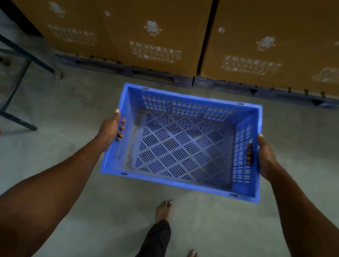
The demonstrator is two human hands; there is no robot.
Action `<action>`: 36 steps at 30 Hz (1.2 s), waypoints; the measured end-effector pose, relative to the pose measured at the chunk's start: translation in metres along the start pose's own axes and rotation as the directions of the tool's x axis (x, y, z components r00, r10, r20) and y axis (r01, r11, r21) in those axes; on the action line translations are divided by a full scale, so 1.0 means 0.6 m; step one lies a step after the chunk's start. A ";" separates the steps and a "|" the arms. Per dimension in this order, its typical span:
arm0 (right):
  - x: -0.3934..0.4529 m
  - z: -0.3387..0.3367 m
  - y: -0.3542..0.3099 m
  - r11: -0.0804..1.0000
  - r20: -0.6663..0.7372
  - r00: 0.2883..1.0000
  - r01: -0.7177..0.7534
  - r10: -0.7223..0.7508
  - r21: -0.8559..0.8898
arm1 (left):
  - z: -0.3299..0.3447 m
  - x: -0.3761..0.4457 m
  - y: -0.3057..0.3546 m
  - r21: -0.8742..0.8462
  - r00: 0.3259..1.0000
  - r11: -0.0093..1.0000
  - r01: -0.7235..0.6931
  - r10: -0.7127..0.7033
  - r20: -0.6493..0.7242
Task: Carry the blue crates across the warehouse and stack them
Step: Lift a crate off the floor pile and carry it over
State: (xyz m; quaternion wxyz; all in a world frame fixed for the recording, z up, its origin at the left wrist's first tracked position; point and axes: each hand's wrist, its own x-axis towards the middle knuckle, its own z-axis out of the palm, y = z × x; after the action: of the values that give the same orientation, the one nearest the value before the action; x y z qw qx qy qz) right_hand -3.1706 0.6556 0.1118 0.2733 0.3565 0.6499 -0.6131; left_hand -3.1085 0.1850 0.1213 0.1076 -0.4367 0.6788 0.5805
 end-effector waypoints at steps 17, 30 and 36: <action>0.041 -0.002 0.010 1.000 -0.024 1.000 0.007 -0.007 0.018 | 0.018 0.035 -0.025 0.043 1.000 0.999 -0.019 0.019 -0.003; 0.050 -0.010 -0.003 0.999 0.024 0.999 -0.028 0.027 0.023 | 0.017 0.027 -0.024 0.000 0.999 1.000 0.011 -0.011 0.045; 0.056 -0.017 -0.006 0.998 0.042 0.998 -0.041 0.040 0.046 | 0.020 0.026 -0.022 -0.044 0.999 0.999 0.025 -0.023 0.041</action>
State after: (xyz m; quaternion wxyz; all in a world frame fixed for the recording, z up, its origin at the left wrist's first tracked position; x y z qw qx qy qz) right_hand -3.1928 0.6700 0.0882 0.2905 0.3633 0.6223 -0.6296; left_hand -3.1126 0.1891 0.0979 0.1185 -0.4352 0.6583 0.6027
